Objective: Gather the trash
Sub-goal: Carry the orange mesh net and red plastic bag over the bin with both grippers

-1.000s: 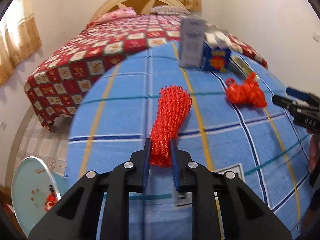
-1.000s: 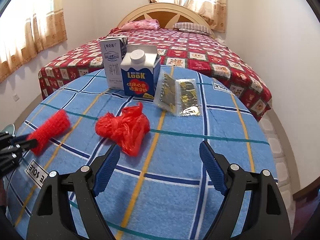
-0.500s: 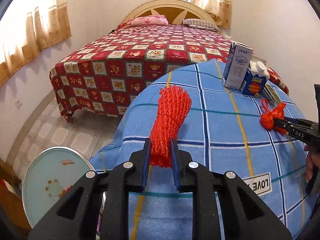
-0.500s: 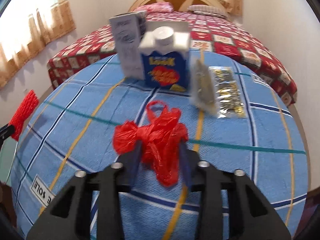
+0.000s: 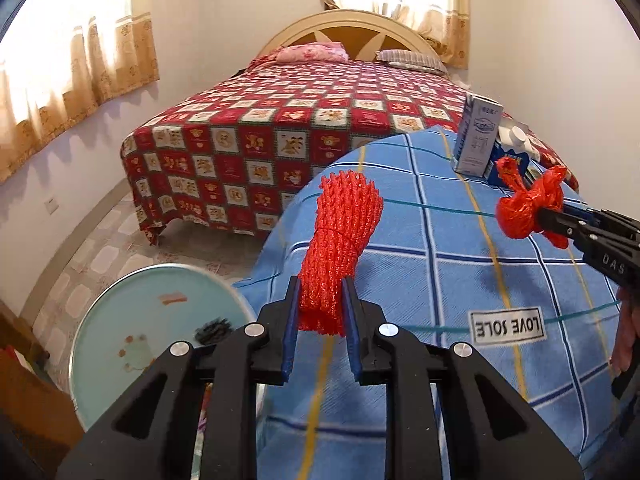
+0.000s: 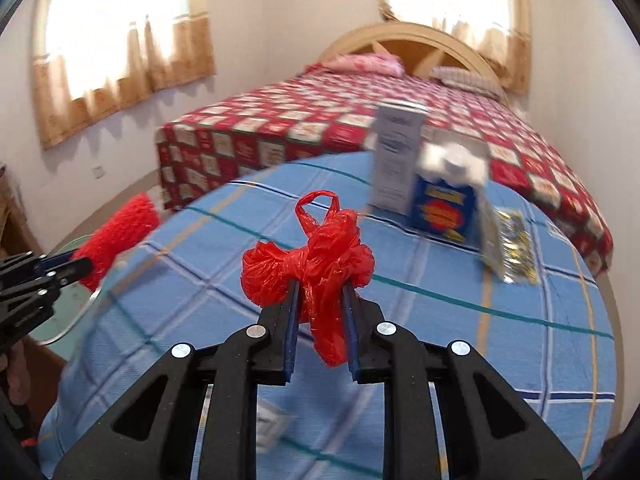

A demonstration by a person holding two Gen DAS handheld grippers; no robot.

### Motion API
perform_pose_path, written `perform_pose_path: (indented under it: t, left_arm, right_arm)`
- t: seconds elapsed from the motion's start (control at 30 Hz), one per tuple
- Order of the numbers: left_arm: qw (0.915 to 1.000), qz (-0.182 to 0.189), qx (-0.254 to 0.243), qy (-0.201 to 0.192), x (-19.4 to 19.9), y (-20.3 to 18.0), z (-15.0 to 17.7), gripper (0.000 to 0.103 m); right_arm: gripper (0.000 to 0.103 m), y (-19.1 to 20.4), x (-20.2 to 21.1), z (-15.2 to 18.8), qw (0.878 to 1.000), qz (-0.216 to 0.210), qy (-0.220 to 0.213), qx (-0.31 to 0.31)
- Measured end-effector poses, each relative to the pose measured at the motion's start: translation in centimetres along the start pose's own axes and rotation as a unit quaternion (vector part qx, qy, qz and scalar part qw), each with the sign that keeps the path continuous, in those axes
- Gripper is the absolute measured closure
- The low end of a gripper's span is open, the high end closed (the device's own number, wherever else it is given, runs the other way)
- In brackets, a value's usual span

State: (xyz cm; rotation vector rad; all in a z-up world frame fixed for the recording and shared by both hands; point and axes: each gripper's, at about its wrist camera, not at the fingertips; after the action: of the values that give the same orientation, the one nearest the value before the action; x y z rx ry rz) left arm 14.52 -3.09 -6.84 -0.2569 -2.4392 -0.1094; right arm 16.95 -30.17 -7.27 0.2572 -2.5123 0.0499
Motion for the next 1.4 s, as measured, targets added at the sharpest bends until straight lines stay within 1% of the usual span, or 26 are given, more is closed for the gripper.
perform_pose_path:
  t: [0.13, 0.43, 1.03, 1.4]
  left_arm:
    - [1.0, -0.007, 0.004, -0.004, 1.3, 1.2, 0.8, 0.082]
    - [0.9992, -0.033, 0.02, -0.009, 2.6, 3.8, 1.7, 0.082]
    - [0.9963, -0.074, 0.04, -0.014, 4.6, 8.0, 2.5, 0.082]
    - [0.9938, -0.099, 0.05, -0.009, 5.7, 10.4, 3.6, 0.082]
  right_arm:
    - [0.082, 3.3, 0.0, -0.3, 0.999, -0.022, -0.005, 0.023]
    - [0.082, 8.2, -0.9, -0.8, 0.998, -0.052, -0.005, 0.043]
    - [0.082, 14.0, -2.4, -0.9, 0.992, -0.098, -0.009, 0.078]
    - [0.082, 16.5, -2.9, -1.2, 0.988, -0.12, -0.007, 0.098]
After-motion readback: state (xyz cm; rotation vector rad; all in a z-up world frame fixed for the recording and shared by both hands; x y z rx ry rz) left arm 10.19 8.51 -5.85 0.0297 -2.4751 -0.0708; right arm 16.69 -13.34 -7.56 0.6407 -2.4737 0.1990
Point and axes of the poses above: each gripper's, at about its wrist camera, not at the fingertips, and x roughly against the way its jaws point, y to its left, z to its underside, and after that the axes turned 2 degrees about -y, right-handed
